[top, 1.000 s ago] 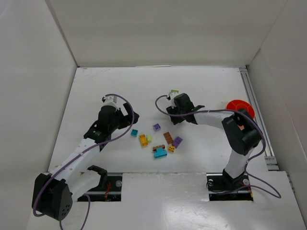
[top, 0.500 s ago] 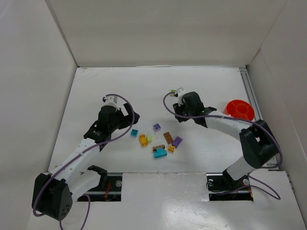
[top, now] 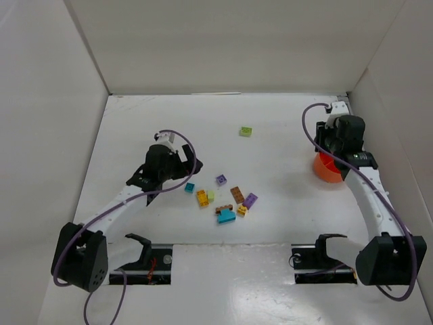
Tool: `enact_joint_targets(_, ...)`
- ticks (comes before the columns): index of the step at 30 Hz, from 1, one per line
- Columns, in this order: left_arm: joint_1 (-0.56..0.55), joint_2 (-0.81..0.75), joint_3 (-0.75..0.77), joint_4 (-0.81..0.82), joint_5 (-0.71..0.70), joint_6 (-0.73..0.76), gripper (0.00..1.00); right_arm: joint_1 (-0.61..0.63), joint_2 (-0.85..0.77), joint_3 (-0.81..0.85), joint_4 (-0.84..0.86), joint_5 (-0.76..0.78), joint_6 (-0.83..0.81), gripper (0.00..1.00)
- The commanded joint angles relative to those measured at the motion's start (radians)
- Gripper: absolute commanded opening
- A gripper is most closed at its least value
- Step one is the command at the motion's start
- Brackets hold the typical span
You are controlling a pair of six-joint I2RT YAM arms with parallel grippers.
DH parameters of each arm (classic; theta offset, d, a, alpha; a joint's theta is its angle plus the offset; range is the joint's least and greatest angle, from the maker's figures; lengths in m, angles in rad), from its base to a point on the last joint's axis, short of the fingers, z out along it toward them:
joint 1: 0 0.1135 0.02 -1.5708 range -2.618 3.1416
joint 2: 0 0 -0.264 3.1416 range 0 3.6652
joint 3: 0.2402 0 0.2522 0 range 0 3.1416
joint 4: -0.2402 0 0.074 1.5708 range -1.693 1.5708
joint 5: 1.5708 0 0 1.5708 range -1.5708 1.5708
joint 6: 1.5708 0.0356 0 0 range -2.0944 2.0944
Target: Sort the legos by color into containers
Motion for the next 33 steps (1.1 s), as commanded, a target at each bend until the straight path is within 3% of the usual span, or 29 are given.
enact_joint_targets(1, -0.003, 0.063, 0.091, 0.085, 0.076, 0.046, 1.0, -0.023, 0.034, 0.069, -0.043, -0.034, -0.095, 0.24)
enact_joint_targets(9, -0.003, 0.238, 0.182, 0.085, 0.128, 0.077, 1.0, -0.041, 0.159, 0.138, -0.089, 0.061, -0.199, 0.26)
enact_joint_targets(29, -0.003, 0.248, 0.2, 0.085, 0.117, 0.095, 1.0, -0.053, 0.28, 0.166, -0.089, 0.271, -0.16, 0.33)
enact_joint_targets(33, -0.003, 0.248, 0.21, 0.074, 0.108, 0.096, 1.0, -0.053, 0.298, 0.166, -0.089, 0.259, -0.15, 0.43)
